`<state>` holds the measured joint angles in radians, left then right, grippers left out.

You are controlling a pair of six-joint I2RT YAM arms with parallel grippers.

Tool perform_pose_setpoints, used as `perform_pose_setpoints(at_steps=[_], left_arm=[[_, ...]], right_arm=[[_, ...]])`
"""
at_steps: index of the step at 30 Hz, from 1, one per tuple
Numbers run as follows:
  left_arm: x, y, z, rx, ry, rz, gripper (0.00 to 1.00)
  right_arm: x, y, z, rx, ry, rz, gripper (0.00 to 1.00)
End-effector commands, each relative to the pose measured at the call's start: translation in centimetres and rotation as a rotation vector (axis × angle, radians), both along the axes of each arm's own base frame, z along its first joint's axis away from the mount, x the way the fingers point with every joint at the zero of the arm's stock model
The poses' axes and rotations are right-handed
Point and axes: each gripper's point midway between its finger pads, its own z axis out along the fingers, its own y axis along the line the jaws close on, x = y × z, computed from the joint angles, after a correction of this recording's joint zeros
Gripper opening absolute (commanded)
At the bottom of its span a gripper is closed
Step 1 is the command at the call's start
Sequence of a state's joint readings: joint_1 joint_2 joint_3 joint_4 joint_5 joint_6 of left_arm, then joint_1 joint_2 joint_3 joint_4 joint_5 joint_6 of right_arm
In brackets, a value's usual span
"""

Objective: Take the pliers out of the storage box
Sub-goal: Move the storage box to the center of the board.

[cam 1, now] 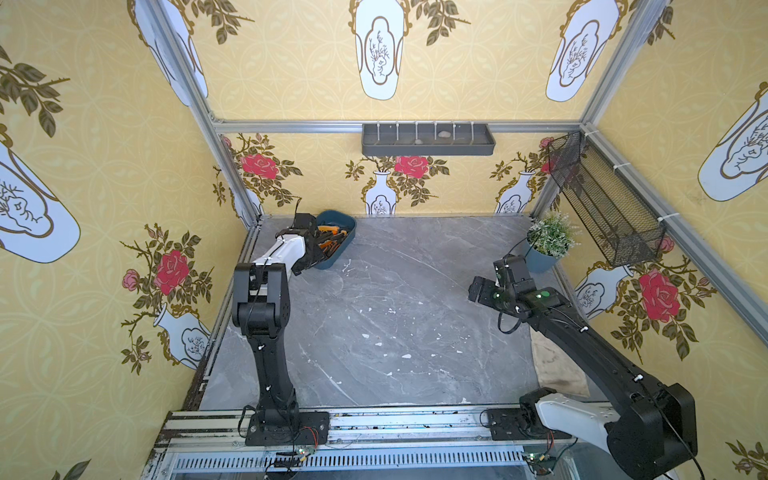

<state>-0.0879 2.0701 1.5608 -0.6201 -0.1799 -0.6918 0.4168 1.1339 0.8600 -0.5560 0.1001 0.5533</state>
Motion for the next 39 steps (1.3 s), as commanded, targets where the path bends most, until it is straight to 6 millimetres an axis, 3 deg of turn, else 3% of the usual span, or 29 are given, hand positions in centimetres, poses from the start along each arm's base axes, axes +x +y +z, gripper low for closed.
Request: perform_pose_setpoints(at_steps=[1,10,19,28,30,33,35,39], left_arm=[[-4.5,-2.3,-2.1,0.012,0.171,-0.079,0.73],[-8.5,-7.9,-2.1,0.056,0.170,-0.184,0.75],[-16.7,-13.5,-3.5,0.055,0.180,-0.268,0.76],[-23.3,-18.0,-1.5,0.040,0.118,-0.301,0.79],[-24.6,-19.0,-0.1,0.043,0.094,-0.324,0.80],[-25.3,-20.2,3.8,0.039,0.020,-0.371,0.83],[-24.9,-20.8,7.1,0.015,-0.030,-0.418,0.88],[-22.6,-19.1,13.4,0.036,-0.145,-0.502,0.93]], right_arm=[[-0.4,-0.3,0.1,0.003,0.002,-0.013,0.99],[-1.6,-0.8,1.0,0.013,-0.016,-0.018,1.00],[-3.0,-1.5,1.9,0.025,-0.026,-0.028,1.00],[-4.1,-1.7,2.0,0.045,-0.020,-0.032,1.00],[-4.2,-1.5,1.8,0.052,-0.014,-0.024,1.00],[-4.2,-1.3,1.3,0.057,-0.003,-0.019,1.00],[-4.1,-1.1,1.1,0.061,0.001,-0.016,1.00],[-3.8,-0.6,0.6,0.070,0.011,-0.005,1.00]])
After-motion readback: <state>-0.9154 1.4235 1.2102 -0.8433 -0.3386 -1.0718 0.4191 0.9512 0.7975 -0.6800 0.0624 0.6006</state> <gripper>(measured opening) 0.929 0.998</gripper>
